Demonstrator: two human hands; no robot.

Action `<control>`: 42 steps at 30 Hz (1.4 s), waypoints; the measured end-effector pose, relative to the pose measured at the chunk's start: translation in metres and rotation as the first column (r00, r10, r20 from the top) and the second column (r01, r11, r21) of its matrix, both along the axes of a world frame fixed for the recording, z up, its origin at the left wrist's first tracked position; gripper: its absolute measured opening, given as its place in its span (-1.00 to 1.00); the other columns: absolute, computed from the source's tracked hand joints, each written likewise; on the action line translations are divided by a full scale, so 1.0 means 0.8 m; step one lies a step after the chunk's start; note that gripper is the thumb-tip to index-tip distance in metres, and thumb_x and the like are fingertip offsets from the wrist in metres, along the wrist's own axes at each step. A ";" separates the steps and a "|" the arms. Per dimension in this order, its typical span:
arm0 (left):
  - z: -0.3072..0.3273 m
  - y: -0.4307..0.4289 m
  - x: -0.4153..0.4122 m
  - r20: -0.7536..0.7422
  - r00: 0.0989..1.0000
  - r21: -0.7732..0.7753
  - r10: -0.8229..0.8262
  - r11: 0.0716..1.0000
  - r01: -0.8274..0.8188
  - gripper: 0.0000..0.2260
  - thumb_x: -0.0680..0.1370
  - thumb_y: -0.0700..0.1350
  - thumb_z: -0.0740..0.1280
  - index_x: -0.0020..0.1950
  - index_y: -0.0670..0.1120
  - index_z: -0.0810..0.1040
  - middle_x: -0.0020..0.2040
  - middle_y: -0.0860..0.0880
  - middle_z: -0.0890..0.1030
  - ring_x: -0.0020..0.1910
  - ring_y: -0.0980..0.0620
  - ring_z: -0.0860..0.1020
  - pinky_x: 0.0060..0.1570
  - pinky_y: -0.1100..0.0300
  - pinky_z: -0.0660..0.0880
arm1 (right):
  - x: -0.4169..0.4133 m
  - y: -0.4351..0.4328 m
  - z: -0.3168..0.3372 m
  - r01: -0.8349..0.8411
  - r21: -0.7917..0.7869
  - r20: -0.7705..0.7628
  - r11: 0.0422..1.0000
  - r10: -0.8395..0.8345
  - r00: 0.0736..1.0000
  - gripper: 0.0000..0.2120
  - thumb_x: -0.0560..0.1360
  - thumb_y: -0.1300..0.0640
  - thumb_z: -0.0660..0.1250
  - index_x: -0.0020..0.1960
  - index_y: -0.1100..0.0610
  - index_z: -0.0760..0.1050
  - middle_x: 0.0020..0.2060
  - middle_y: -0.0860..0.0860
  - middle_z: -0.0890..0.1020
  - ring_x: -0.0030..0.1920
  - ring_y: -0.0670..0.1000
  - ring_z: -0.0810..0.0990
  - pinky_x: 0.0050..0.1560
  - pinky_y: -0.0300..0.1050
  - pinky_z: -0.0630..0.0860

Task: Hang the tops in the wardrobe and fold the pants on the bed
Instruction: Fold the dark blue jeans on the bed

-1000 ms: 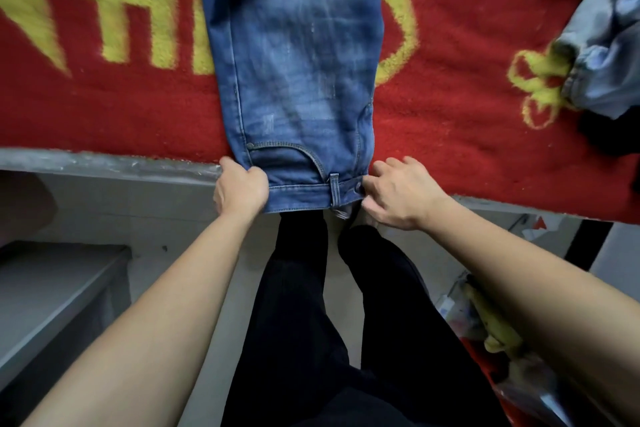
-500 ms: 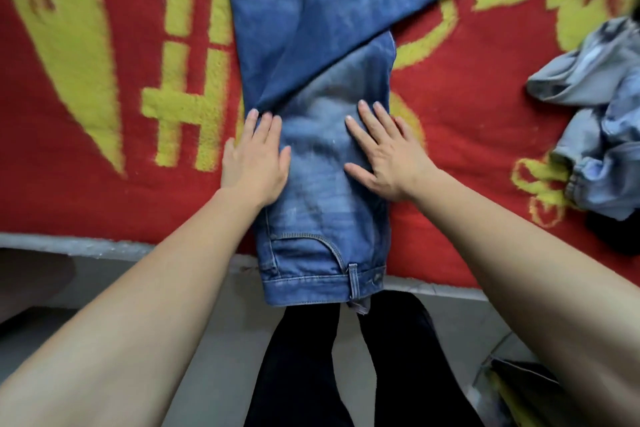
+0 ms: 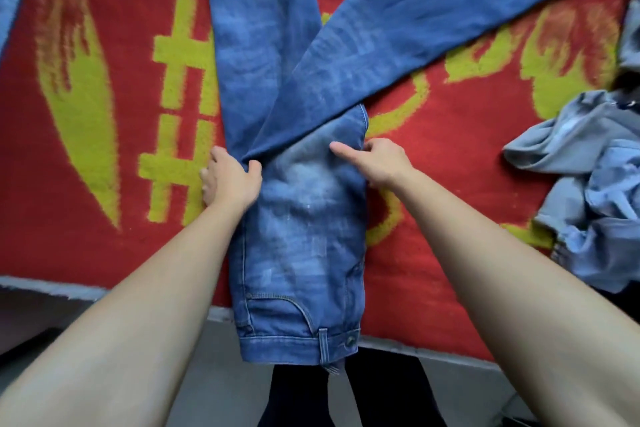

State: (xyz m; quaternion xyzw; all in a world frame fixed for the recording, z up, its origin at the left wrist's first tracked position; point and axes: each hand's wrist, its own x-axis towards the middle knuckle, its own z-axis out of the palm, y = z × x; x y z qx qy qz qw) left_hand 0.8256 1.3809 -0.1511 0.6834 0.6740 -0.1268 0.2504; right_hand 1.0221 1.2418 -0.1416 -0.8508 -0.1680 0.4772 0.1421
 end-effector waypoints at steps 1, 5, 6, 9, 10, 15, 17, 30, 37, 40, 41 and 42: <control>-0.002 -0.002 -0.001 0.020 0.999 -0.019 -0.029 0.999 0.030 -0.60 0.59 0.02 0.26 0.26 -0.23 0.33 0.26 -0.29 0.50 0.25 -0.33 0.44 0.15 -0.11 0.39 | -0.002 -0.002 -0.002 -0.025 0.010 -0.027 1.000 0.025 0.999 -0.48 0.41 -0.42 0.34 -0.18 0.07 0.55 -0.11 0.06 0.68 0.04 0.18 0.65 0.02 -0.02 0.52; -0.007 -0.031 -0.027 0.090 0.995 -0.077 -0.052 0.995 0.059 -0.75 0.67 -0.03 0.17 0.11 -0.25 0.37 0.07 -0.40 0.55 0.08 -0.40 0.51 -0.01 -0.08 0.36 | -0.033 -0.032 -0.017 0.071 0.099 -0.098 0.993 -0.062 0.993 -0.64 0.50 -0.20 0.39 0.02 0.09 0.58 0.04 0.06 0.69 0.11 0.14 0.62 0.12 -0.01 0.50; -0.006 -0.041 -0.035 0.100 0.994 -0.105 -0.034 0.993 0.044 -0.77 0.68 -0.05 0.16 0.07 -0.23 0.37 0.05 -0.38 0.54 0.07 -0.39 0.51 -0.04 -0.06 0.33 | -0.044 -0.042 -0.019 0.101 0.094 -0.130 0.991 -0.088 0.988 -0.68 0.51 -0.17 0.39 0.05 0.08 0.59 0.05 0.05 0.69 0.12 0.12 0.62 0.11 -0.04 0.50; -0.001 -0.066 -0.049 0.076 0.997 -0.152 -0.022 0.988 0.034 -0.83 0.68 -0.07 0.16 0.01 -0.17 0.30 -0.07 -0.29 0.49 0.05 -0.36 0.51 -0.12 0.00 0.24 | -0.060 -0.062 -0.020 0.119 0.052 -0.184 0.992 -0.107 0.977 -0.70 0.50 -0.13 0.42 0.07 0.07 0.61 0.04 0.03 0.70 0.09 0.07 0.63 0.00 -0.12 0.46; 0.001 -0.068 -0.048 0.052 0.998 -0.138 -0.030 0.990 0.037 -0.82 0.67 -0.06 0.17 0.04 -0.18 0.30 -0.04 -0.28 0.49 0.07 -0.36 0.51 -0.10 -0.02 0.27 | -0.058 -0.063 -0.020 0.107 0.028 -0.192 0.994 -0.100 0.976 -0.71 0.48 -0.14 0.44 0.02 0.06 0.61 0.00 0.02 0.70 0.05 0.07 0.64 -0.03 -0.12 0.47; 0.017 -0.047 -0.010 0.032 0.980 0.044 -0.198 0.979 0.197 -0.49 0.53 -0.17 0.25 0.47 -0.15 0.22 0.34 -0.22 0.35 0.27 -0.29 0.41 0.19 -0.15 0.36 | -0.016 -0.027 -0.007 0.388 0.166 -0.268 0.906 -0.338 0.902 -0.67 0.41 0.08 0.46 0.14 0.14 0.57 -0.14 -0.01 0.66 -0.11 0.04 0.63 -0.07 -0.12 0.54; 0.021 -0.029 0.010 0.138 0.979 0.103 -0.149 0.985 0.135 -0.47 0.50 -0.22 0.25 0.48 -0.16 0.26 0.38 -0.22 0.32 0.33 -0.27 0.35 0.28 -0.11 0.29 | 0.013 -0.002 0.002 0.619 0.275 -0.306 0.736 -0.543 0.782 -0.60 0.41 0.08 0.43 0.22 0.11 0.51 -0.08 -0.03 0.65 -0.07 -0.04 0.60 0.02 -0.09 0.51; -0.014 0.118 0.178 -0.009 0.696 0.043 -0.718 0.695 0.718 -0.50 0.69 0.06 0.02 0.62 0.14 -0.06 0.64 -0.02 -0.12 0.60 -0.06 -0.14 0.49 -0.32 -0.04 | 0.068 0.036 -0.021 0.905 0.190 -0.576 0.381 -0.703 0.417 -0.78 0.57 0.15 0.39 0.19 0.11 0.47 0.17 0.03 0.66 0.15 -0.01 0.65 0.17 -0.08 0.58; -0.043 0.150 0.210 -0.052 0.727 0.051 -0.685 0.725 0.687 -0.46 0.66 0.21 0.01 0.60 0.22 -0.13 0.63 0.03 -0.21 0.60 -0.05 -0.21 0.47 -0.34 -0.12 | 0.070 0.028 -0.039 0.883 0.229 -0.588 0.409 -0.665 0.460 -0.92 0.61 0.21 0.34 0.10 0.12 0.50 -0.01 -0.03 0.69 0.00 -0.06 0.69 0.08 -0.14 0.62; -0.051 0.148 0.210 -0.070 0.731 0.069 -0.679 0.728 0.682 -0.47 0.66 0.21 -0.01 0.60 0.22 -0.14 0.62 0.04 -0.22 0.59 -0.05 -0.23 0.47 -0.34 -0.15 | 0.070 0.031 -0.040 0.884 0.229 -0.564 0.407 -0.685 0.461 -0.94 0.59 0.16 0.36 0.04 0.10 0.50 0.01 -0.02 0.69 0.09 -0.02 0.67 0.17 -0.06 0.60; -0.051 0.148 0.210 -0.074 0.730 0.070 -0.679 0.727 0.683 -0.47 0.67 0.20 -0.02 0.60 0.22 -0.15 0.62 0.03 -0.23 0.59 -0.05 -0.23 0.47 -0.34 -0.15 | 0.070 0.032 -0.040 0.890 0.220 -0.571 0.399 -0.687 0.449 -0.93 0.58 0.13 0.38 0.02 0.10 0.51 -0.01 -0.03 0.70 0.05 -0.04 0.68 0.14 -0.07 0.61; -0.052 0.148 0.210 -0.078 0.730 0.073 -0.680 0.726 0.684 -0.47 0.67 0.20 -0.02 0.59 0.22 -0.15 0.62 0.03 -0.23 0.59 -0.06 -0.23 0.46 -0.34 -0.15 | 0.070 0.032 -0.040 0.891 0.219 -0.574 0.397 -0.686 0.447 -0.90 0.56 0.10 0.41 0.01 0.09 0.52 -0.02 -0.04 0.71 0.03 -0.06 0.68 0.15 -0.07 0.62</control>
